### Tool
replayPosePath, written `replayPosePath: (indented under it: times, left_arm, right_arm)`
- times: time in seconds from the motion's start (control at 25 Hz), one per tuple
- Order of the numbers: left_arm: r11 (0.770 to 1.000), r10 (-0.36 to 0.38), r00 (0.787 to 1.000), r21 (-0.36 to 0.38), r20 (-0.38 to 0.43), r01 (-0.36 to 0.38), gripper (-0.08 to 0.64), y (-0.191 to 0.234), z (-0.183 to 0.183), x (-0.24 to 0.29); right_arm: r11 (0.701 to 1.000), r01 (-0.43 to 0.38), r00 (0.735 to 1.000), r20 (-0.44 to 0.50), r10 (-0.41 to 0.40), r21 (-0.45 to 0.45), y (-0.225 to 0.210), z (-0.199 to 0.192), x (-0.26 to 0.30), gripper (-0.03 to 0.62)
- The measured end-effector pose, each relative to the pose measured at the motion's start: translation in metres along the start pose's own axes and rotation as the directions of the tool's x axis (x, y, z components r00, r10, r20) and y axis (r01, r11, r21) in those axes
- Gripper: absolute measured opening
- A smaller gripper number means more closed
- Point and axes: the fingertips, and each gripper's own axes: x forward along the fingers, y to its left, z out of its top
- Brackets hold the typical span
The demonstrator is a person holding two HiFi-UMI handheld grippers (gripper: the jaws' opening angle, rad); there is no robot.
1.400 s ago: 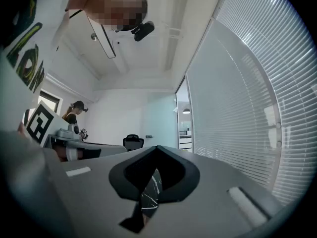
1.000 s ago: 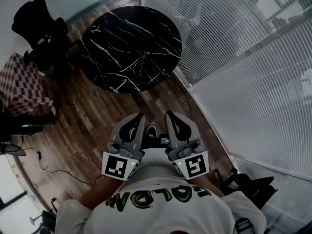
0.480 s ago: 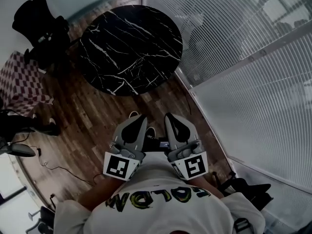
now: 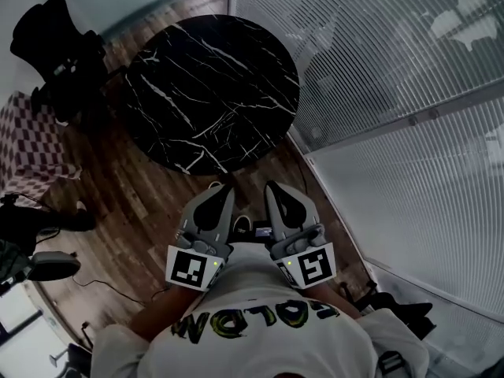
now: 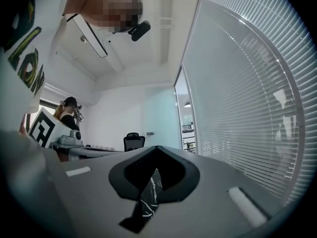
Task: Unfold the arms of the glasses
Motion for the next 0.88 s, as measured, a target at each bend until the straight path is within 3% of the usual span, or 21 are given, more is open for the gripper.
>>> replayPosePath:
  times: [0.28,0.44,0.88]
  left_arm:
    - [0.999,0.011,0.999,-0.031,0.033,-0.010,0.002,0.078,0.028,0.021]
    - [1.000,-0.018,1.000,-0.023,0.013,0.018,0.002,0.111,0.030,0.029]
    - [0.998,-0.060,0.998,-0.023,-0.010,0.060,0.002,0.125,0.039,0.068]
  right_arm:
    - [0.999,-0.018,1.000,-0.012,0.017,-0.037,0.012,0.006,0.083,0.000]
    - [0.999,0.005,1.000,-0.025,-0.006,-0.049,0.015,0.002,0.113,0.000]
    - [0.997,0.058,0.997,-0.050,-0.061,-0.046,-0.018,-0.002,0.140,0.000]
